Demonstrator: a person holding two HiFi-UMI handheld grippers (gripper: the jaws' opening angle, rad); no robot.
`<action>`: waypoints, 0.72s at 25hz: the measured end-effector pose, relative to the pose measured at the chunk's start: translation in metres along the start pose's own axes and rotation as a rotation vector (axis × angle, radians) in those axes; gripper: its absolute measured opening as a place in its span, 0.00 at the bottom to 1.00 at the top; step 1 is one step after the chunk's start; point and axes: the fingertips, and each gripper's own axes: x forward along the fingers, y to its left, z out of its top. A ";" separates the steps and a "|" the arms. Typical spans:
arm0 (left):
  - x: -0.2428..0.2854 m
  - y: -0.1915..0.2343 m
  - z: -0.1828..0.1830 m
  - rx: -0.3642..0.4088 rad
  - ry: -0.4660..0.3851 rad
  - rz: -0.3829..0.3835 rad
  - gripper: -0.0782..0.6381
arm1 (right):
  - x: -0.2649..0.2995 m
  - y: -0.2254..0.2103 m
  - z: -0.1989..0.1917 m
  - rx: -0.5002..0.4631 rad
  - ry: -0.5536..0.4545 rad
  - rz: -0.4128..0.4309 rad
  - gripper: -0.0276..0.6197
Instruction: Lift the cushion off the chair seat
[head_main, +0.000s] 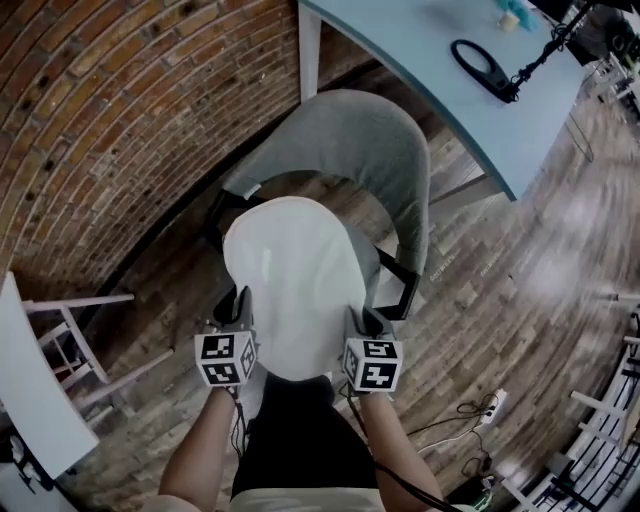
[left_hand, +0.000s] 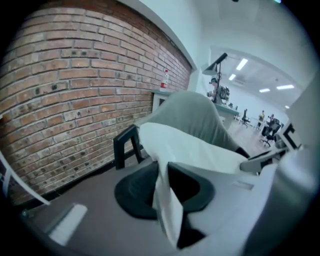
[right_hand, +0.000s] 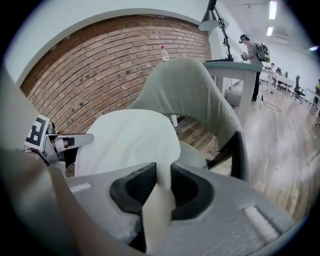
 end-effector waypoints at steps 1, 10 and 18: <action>-0.009 -0.003 0.007 0.005 -0.007 0.002 0.19 | -0.011 0.002 0.005 -0.008 -0.007 0.002 0.17; -0.094 -0.037 0.073 0.029 -0.082 0.012 0.19 | -0.112 0.014 0.050 -0.041 -0.090 0.005 0.16; -0.164 -0.055 0.115 0.020 -0.154 0.033 0.19 | -0.186 0.032 0.079 -0.095 -0.155 0.010 0.16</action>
